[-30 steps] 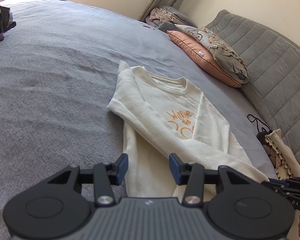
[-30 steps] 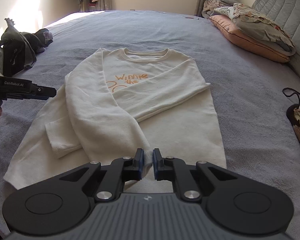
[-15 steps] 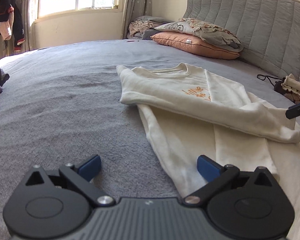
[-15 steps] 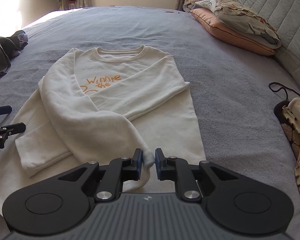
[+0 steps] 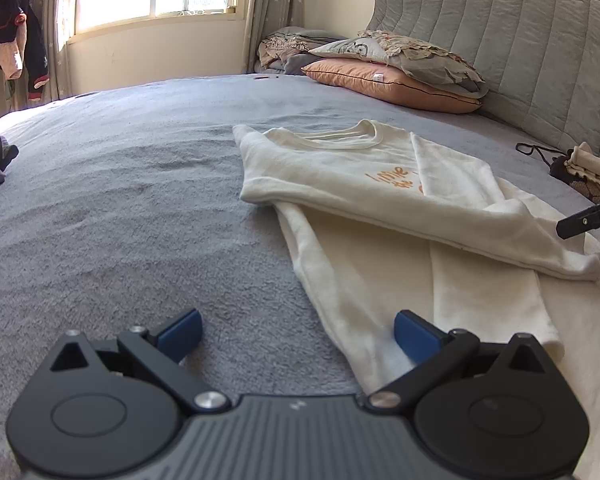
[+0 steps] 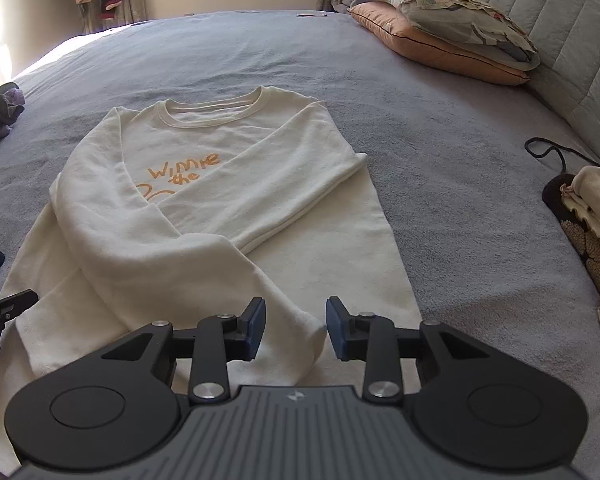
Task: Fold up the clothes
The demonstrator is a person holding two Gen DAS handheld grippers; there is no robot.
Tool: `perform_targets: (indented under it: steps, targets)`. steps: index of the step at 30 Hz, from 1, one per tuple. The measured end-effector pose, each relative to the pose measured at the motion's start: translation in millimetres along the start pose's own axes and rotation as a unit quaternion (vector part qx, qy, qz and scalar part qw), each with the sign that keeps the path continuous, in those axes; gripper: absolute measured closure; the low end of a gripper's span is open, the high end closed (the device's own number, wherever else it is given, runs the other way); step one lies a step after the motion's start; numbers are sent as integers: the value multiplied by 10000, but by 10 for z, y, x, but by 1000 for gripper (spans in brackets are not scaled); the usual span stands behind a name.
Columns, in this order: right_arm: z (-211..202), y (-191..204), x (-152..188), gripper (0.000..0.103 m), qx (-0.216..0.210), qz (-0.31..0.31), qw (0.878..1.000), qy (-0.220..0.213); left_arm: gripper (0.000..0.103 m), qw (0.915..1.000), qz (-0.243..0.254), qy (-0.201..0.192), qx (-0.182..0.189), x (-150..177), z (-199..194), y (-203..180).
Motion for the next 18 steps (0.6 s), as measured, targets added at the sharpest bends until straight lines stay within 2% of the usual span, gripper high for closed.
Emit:
perform_targets:
  steps: [7,18]
  targets:
    - [150,5,16,65,251,168,9995,49,0,10000,-3,-1,0,5,0,-6]
    - [182,10,11,64,293,104,9995,59,0,10000,-5,1,-1,-1,1,-4]
Point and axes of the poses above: each gripper's, at about its wrist camera, not at the fingertips, and z roughly the way its jaws point, y to its left, x to its underside, the point moved 2 cm from there along z, roughly the way its jaws point, and after that the axes turned 9 degrees about -x, right-handed, at the moved point
